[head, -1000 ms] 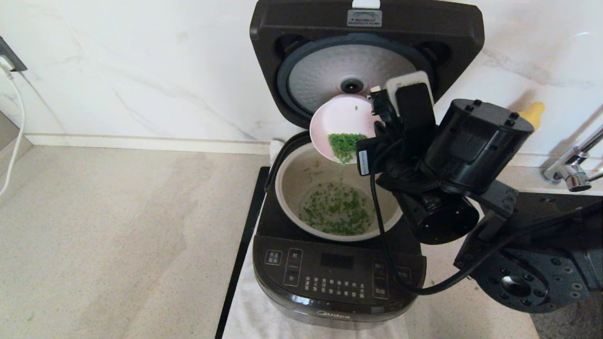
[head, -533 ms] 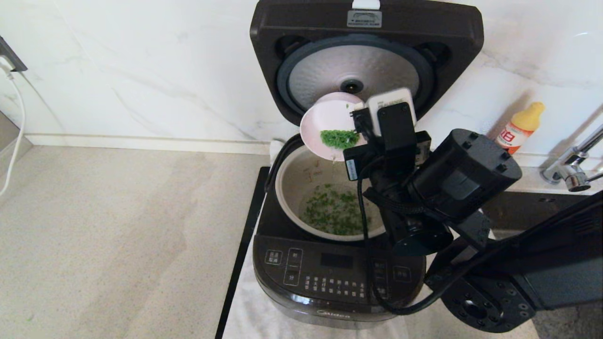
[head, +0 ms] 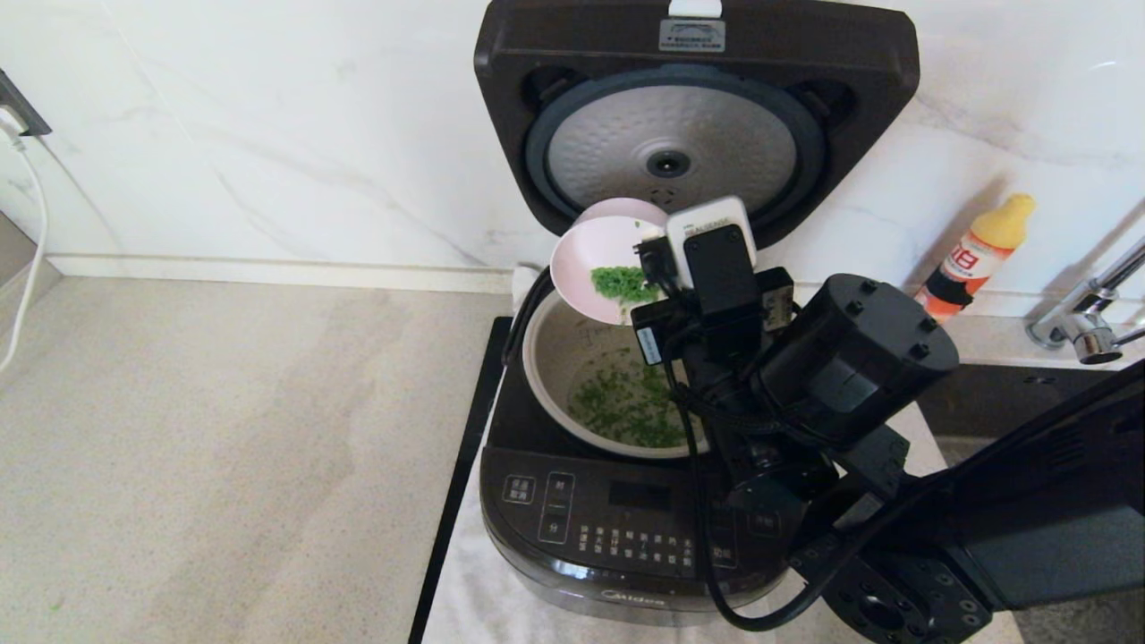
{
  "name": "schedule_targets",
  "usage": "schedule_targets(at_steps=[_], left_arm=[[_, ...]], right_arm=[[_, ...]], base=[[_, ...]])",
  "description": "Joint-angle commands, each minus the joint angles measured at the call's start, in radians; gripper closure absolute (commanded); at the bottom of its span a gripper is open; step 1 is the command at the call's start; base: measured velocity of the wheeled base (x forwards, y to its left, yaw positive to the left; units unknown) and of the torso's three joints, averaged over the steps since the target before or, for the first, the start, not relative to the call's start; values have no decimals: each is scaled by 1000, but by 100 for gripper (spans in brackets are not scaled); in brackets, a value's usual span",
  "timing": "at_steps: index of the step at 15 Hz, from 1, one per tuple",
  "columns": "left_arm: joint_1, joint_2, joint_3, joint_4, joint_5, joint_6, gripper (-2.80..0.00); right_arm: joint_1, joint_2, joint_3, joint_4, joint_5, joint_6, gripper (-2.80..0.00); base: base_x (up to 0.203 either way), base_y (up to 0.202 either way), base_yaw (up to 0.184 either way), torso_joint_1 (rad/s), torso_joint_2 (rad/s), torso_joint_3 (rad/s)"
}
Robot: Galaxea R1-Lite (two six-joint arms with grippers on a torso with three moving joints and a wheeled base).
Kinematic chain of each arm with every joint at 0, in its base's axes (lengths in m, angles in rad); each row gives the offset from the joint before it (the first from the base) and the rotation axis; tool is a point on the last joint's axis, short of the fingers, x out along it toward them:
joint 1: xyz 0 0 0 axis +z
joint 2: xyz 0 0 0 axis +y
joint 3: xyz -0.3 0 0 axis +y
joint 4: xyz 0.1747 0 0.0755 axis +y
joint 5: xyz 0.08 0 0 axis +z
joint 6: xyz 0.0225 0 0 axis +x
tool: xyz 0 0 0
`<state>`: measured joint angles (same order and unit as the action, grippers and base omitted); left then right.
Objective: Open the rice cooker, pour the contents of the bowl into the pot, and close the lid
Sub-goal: Pour the water from the bowl into the rice cooker, then fill a bowl with water from the tap
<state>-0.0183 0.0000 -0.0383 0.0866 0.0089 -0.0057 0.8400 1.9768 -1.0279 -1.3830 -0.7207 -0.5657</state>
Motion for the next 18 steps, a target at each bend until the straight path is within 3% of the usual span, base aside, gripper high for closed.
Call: schedule_targets(at_steps=[1,4,6,11,14,18], left_arm=[[0,-3,0,1,0,0,0],[0,-3,0,1,0,0,0],[0,-3,0,1,0,0,0],[0,-3,1,1,2,0,0],[0,-3,0,1,2,0,0],[0,-2,0,1,1,0,0]], right_arm=[[0,-24,-15,13,-11,-5,0],[-4,-127,-36,187,-48,21,0],[-4,-204,-56,367,-57,84,0],[-6,-421,-150,1060,-42,376,0],[-67,-542,-241,1515,78,585,0],[-250,-647,-274,1749,275,654,0]], base=[[0,0,0,0,0,0],[0,0,0,0,0,0],[0,0,0,0,0,0],[0,0,0,0,0,0],[0,0,0,0,0,0],[0,0,0,0,0,0]])
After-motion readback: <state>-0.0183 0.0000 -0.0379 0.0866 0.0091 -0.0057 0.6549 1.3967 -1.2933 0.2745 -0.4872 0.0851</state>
